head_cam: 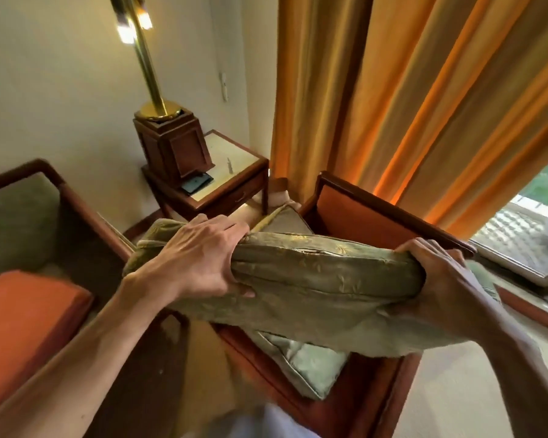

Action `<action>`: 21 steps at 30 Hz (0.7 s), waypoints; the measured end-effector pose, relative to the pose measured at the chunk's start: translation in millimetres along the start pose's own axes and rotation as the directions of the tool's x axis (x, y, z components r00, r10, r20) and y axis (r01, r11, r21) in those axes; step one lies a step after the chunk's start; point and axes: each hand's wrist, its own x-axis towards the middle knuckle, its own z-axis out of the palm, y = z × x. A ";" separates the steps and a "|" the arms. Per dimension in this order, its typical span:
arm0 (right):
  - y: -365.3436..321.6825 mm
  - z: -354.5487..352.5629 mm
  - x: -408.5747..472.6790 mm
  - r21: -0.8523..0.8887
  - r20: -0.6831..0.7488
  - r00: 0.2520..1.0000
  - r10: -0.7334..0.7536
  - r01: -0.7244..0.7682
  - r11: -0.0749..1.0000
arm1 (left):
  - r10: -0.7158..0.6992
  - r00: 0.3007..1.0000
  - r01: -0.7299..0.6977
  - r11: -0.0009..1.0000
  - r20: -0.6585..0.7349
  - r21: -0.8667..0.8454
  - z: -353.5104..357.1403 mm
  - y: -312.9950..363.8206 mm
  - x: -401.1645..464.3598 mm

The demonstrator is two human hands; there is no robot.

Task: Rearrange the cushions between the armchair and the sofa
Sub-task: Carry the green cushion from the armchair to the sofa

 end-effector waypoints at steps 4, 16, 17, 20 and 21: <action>-94.6 27.4 43.4 -0.035 0.059 0.987 -0.152 0.154 0.987 | -0.172 0.984 0.172 0.985 -0.040 -0.003 -17.1 -63.7 -93.7; -390.5 207.2 159.7 0.043 0.293 0.765 -0.573 0.588 0.807 | -0.686 0.714 0.688 0.725 -0.141 -0.047 -22.6 -232.8 -378.7; -411.9 219.4 168.0 0.054 0.299 0.744 -0.597 0.611 0.789 | -0.713 0.687 0.715 0.697 -0.141 -0.043 -21.3 -244.7 -394.2; -474.4 260.4 194.5 0.103 0.311 0.680 -0.664 0.670 0.735 | -0.794 0.595 0.798 0.602 -0.120 -0.022 -15.6 -284.5 -436.0; -493.7 272.6 202.9 0.114 0.311 0.661 -0.683 0.687 0.717 | -0.812 0.571 0.816 0.578 -0.119 -0.023 -12.5 -299.1 -447.7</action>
